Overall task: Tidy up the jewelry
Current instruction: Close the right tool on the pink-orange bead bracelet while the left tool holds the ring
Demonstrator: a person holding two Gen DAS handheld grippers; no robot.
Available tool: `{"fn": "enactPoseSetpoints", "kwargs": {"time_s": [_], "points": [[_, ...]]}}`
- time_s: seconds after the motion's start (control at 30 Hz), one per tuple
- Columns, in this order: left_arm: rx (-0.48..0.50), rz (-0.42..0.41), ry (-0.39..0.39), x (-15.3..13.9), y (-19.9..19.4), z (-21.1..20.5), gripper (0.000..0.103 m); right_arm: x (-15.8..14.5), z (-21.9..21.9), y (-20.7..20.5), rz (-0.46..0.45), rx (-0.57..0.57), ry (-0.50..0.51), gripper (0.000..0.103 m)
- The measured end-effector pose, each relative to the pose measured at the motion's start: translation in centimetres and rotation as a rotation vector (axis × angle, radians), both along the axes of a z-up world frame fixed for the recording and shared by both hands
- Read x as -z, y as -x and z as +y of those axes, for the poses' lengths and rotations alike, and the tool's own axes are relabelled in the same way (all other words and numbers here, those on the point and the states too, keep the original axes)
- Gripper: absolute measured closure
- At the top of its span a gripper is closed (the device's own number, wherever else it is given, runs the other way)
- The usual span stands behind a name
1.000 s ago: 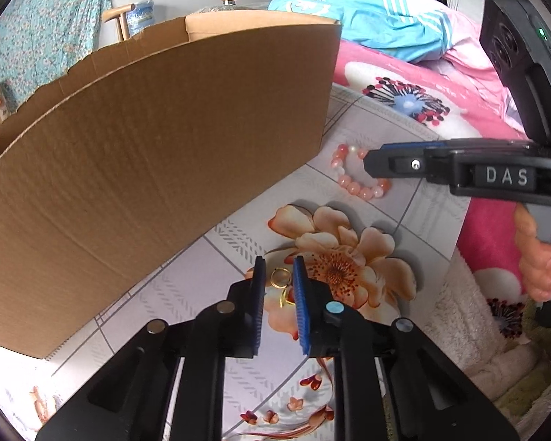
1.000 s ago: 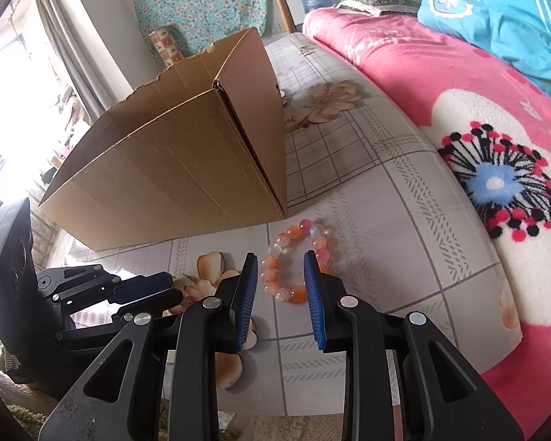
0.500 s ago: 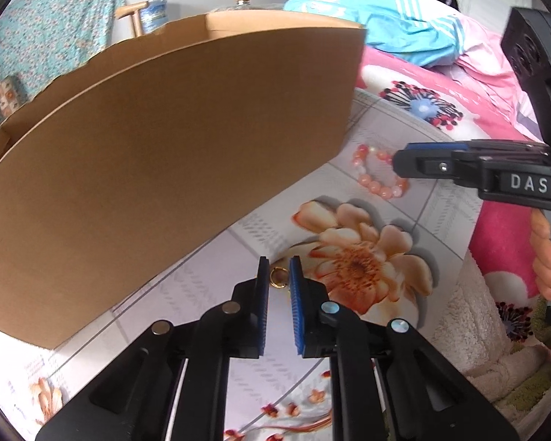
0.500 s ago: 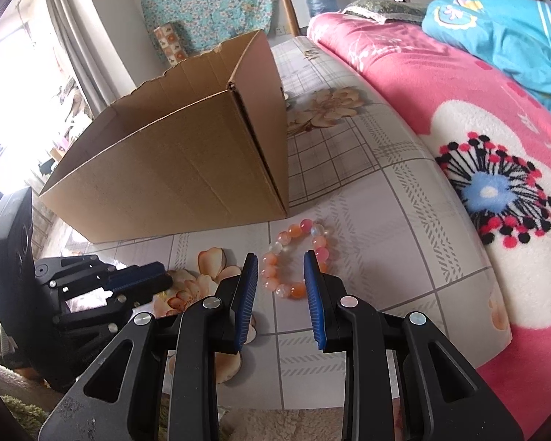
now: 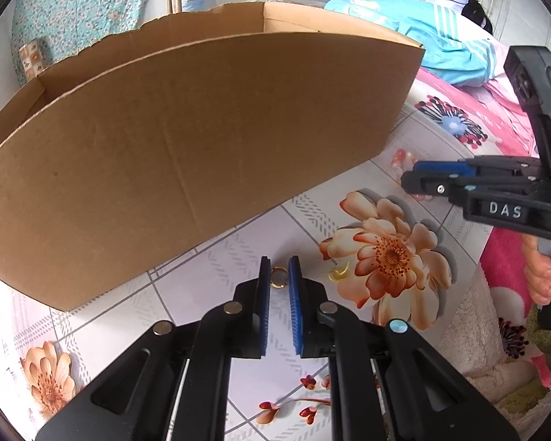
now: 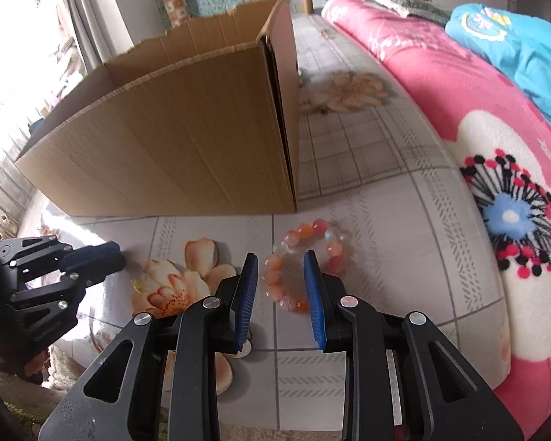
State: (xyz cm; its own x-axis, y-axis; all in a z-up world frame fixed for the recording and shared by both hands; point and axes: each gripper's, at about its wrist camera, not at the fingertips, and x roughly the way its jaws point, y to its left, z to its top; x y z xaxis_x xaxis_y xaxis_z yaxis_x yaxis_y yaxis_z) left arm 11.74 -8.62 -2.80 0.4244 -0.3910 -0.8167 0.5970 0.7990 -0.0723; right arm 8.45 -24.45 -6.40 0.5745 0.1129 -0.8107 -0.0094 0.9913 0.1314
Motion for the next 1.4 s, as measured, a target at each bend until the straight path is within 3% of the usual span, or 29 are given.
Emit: {"fn": "enactPoseSetpoints", "kwargs": {"time_s": [0.27,0.37,0.7,1.4], "points": [[-0.012,0.013,-0.009,0.0,-0.1,-0.1,0.094,0.2,1.7,-0.5,0.019,-0.02,0.099,0.082],[-0.017,0.015,-0.011,0.0,-0.2,-0.2,0.094,0.3,2.4,-0.5,0.026,-0.023,0.144,0.095],[-0.019,0.019,-0.006,0.0,-0.2,-0.2,0.094,-0.1,2.2,0.4,0.029,-0.034,-0.014,0.096],[-0.02,0.021,-0.022,0.0,-0.3,-0.3,0.094,0.2,5.8,0.4,0.04,-0.049,0.087,0.093]]}}
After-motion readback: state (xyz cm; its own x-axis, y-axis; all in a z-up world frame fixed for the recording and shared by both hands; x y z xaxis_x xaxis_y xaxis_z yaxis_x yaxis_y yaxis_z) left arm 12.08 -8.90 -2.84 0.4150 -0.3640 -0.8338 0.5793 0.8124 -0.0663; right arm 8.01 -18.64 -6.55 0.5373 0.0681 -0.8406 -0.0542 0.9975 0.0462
